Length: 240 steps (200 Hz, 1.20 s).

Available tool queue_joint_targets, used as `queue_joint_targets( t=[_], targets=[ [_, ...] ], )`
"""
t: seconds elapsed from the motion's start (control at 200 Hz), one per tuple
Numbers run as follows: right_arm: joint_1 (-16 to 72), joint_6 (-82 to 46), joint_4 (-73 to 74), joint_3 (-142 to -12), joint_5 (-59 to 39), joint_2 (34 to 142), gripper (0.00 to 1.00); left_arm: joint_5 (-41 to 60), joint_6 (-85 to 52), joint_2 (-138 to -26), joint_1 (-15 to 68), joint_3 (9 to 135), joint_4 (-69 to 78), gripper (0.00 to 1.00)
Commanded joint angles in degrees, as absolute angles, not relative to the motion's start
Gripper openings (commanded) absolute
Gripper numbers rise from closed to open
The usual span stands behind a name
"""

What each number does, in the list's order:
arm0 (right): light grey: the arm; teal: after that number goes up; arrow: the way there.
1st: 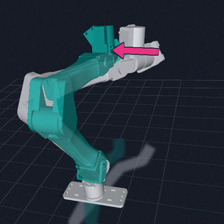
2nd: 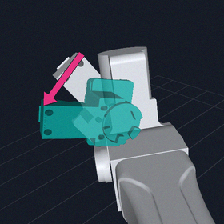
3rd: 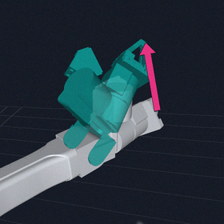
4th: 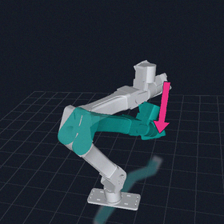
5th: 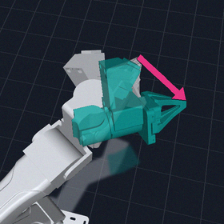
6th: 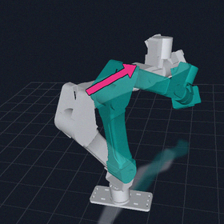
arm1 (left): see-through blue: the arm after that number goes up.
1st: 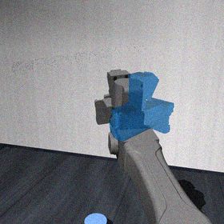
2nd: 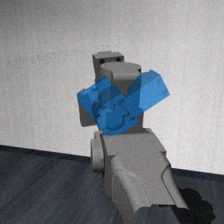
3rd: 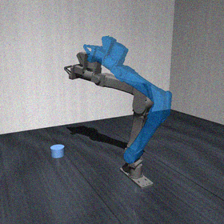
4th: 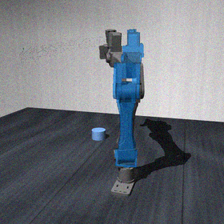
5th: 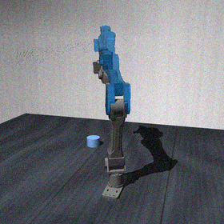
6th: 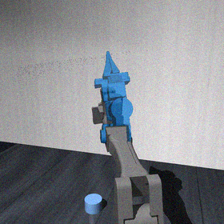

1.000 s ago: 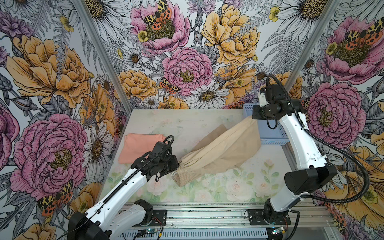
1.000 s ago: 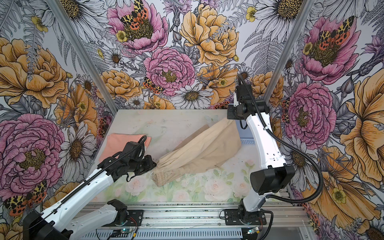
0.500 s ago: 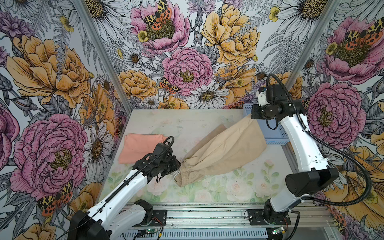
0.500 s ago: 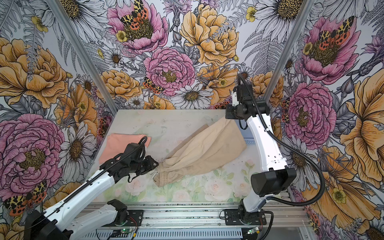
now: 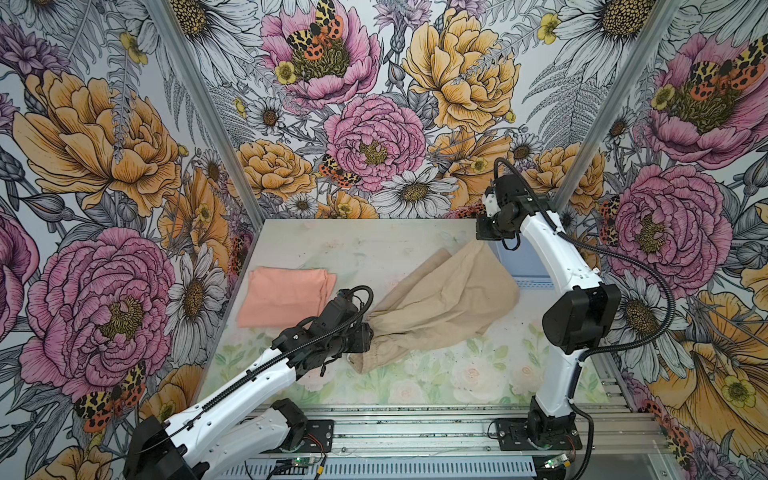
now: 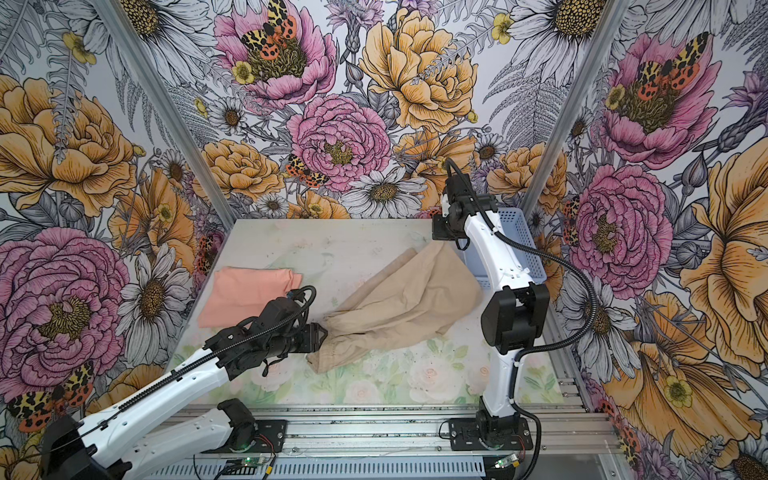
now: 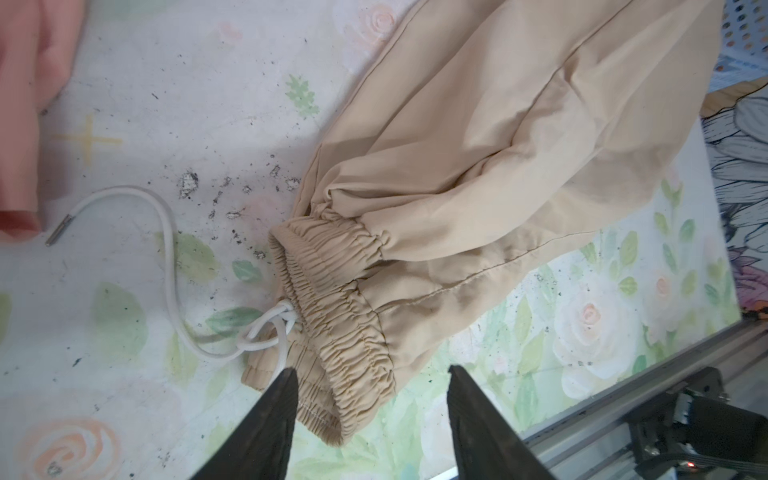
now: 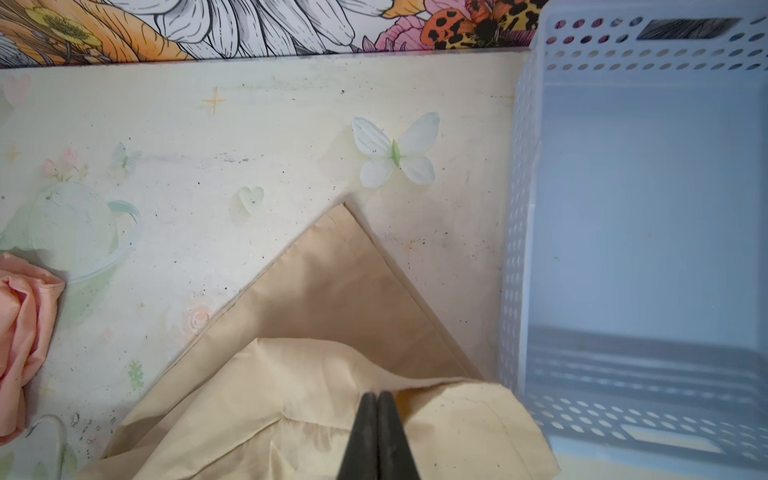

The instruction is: Fold and stack the mixed laundry pile

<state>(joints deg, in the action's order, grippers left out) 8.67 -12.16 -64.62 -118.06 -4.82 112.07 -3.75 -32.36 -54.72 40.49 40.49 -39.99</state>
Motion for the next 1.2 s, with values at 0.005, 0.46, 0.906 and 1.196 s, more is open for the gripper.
queue_joint_targets(
  t=[0.005, 0.46, 0.906, 1.196],
  targets=[
    [8.9, -12.5, -63.6, -119.3, -5.2, 110.3, 0.0, -11.5, -26.4, -57.7, 41.7, 41.0, -39.6, 0.58],
    [8.7, -12.0, -63.5, -118.9, -5.3, 109.6, 0.0, -2.3, -10.7, -66.6, 33.8, 45.5, -33.9, 0.54],
    [8.0, -12.1, -63.5, -118.6, -5.5, 109.2, 0.0, 5.0, -6.9, -73.8, 32.5, 47.7, -33.1, 0.56],
    [7.8, -12.2, -63.4, -118.2, -5.3, 109.0, 0.0, 0.4, -6.4, -75.3, 33.8, 48.5, -37.1, 0.49]
  ],
)
